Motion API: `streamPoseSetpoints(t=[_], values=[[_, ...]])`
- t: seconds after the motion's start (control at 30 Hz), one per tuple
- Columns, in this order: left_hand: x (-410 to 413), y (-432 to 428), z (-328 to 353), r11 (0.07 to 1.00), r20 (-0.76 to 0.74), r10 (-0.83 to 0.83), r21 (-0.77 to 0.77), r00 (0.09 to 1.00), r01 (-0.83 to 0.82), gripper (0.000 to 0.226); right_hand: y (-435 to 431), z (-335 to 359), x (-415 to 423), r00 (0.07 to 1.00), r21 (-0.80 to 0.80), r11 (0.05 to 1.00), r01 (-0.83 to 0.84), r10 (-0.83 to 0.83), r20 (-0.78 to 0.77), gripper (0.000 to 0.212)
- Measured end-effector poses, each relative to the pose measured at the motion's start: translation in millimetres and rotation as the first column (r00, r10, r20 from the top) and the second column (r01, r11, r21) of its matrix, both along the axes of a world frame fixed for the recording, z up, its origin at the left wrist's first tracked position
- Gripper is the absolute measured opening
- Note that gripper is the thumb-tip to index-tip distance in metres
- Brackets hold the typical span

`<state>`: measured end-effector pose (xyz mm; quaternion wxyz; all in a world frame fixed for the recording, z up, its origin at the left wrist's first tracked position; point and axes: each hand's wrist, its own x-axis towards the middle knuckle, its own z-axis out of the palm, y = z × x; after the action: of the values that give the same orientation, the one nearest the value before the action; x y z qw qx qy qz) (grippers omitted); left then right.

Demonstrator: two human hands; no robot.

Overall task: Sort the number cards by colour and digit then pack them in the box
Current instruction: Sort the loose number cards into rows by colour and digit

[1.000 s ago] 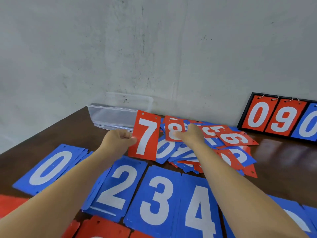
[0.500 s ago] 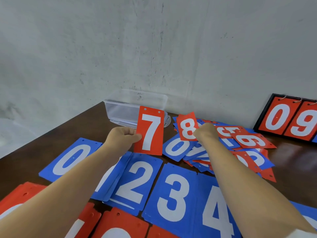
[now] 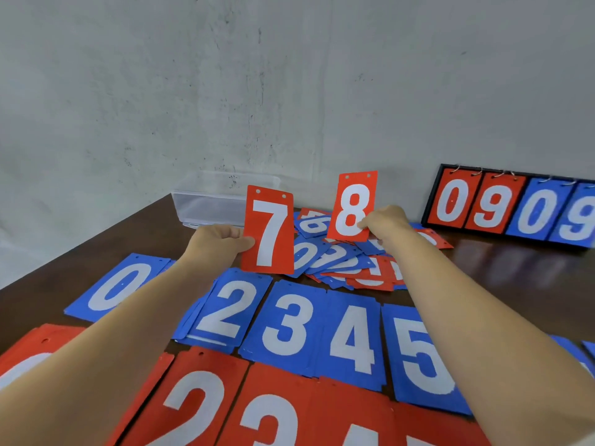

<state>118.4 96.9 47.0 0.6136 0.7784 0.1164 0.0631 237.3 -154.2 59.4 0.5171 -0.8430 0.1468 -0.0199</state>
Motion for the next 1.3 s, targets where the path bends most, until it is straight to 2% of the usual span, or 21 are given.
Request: streamPoseSetpoints(t=[0.23,0.3,0.47,0.57,0.67,0.8,0.93,1.03,1.13,1.23,1.3], values=[[-39,-32,1,0.999,0.066,-0.032,0.038,0.997,0.029,0.011,-38,23,-64,0.996,-0.022,0.996,-0.082,0.082,0.035,0.011],[-50,-42,0,0.999,0.063,-0.04,0.029,0.997,0.038,0.01,-47,26,-82,0.995,0.002,0.996,-0.086,0.085,0.054,0.021],[-68,-64,1,0.997,0.062,-0.081,-0.01,0.995,0.082,0.007,-71,29,-136,0.993,0.012,0.996,-0.088,0.087,0.084,0.018],[-78,-82,1,0.99,0.044,-0.131,-0.038,0.99,0.133,0.013,-85,32,-176,0.995,-0.009,0.999,-0.036,0.037,0.094,0.009],[-88,-106,1,0.983,0.016,-0.172,-0.062,0.985,0.173,0.014,-106,34,-209,0.996,-0.042,0.999,0.029,-0.025,0.085,0.023],[-101,-140,-3,0.97,-0.008,-0.22,-0.106,0.976,0.218,0.017,-140,32,-250,0.989,-0.062,0.99,0.129,-0.124,0.078,0.024],[-114,-171,-11,0.956,-0.047,-0.278,-0.108,0.959,0.272,0.038,-176,27,-286,0.965,-0.031,0.968,0.25,-0.247,0.084,0.023],[-124,-197,-12,0.947,-0.059,-0.313,-0.101,0.948,0.306,0.032,-204,24,-304,0.947,-0.021,0.949,0.314,-0.311,0.079,0.022],[-133,-224,-9,0.938,-0.064,-0.339,-0.096,0.938,0.333,0.02,-232,23,-314,0.945,-0.102,0.94,0.325,-0.318,0.079,0.009],[-134,-254,-4,0.935,-0.071,-0.35,-0.085,0.934,0.344,0.018,-259,21,-320,0.942,-0.153,0.929,0.336,-0.328,0.074,0.021],[-136,-274,-2,0.933,-0.073,-0.357,-0.082,0.931,0.351,0.009,-276,20,-325,0.939,-0.125,0.931,0.343,-0.337,0.062,0.031]])
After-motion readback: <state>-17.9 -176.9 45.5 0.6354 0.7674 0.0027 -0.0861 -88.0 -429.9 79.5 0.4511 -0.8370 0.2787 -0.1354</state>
